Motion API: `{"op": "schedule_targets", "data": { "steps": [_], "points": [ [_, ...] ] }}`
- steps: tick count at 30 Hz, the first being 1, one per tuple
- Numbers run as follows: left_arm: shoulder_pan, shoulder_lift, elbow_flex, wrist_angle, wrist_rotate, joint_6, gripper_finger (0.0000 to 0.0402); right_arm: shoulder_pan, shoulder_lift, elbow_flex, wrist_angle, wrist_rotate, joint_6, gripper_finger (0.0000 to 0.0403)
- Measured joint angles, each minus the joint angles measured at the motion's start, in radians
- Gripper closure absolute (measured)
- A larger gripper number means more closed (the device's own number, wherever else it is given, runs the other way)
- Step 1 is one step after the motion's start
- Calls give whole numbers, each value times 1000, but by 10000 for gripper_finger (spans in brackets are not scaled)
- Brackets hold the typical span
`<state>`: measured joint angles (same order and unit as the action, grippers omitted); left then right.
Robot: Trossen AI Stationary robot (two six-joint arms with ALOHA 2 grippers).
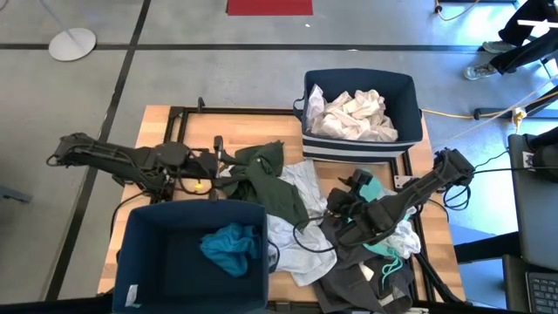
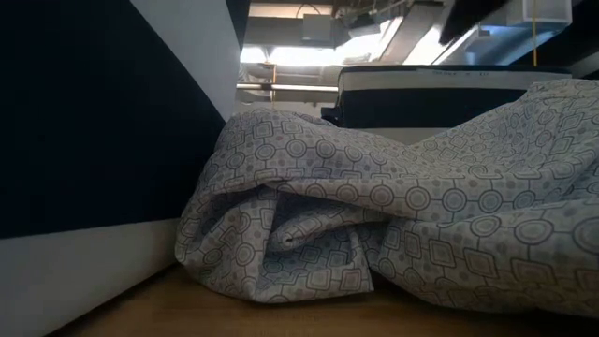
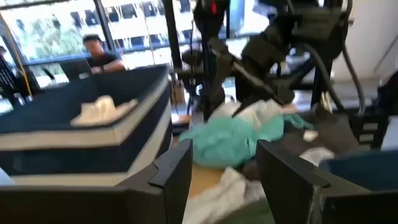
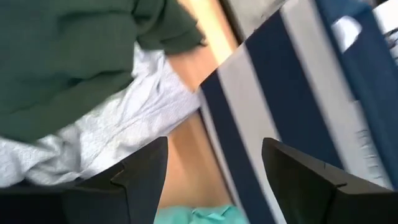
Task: Sort clothes
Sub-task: Put the light green shorts into the bottom laundry bin
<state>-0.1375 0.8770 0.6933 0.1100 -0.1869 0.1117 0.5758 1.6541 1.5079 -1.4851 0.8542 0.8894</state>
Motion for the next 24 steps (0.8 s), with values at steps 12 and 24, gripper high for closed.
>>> {"op": "schedule_targets", "data": {
  "steps": [12,24],
  "points": [
    [0,57,0,12,0,3,235,-49,-38,-269,617,-152,-304,141],
    [0,57,0,11,0,10,235,-185,-42,-464,1164,-381,-581,141]
  ]
}}
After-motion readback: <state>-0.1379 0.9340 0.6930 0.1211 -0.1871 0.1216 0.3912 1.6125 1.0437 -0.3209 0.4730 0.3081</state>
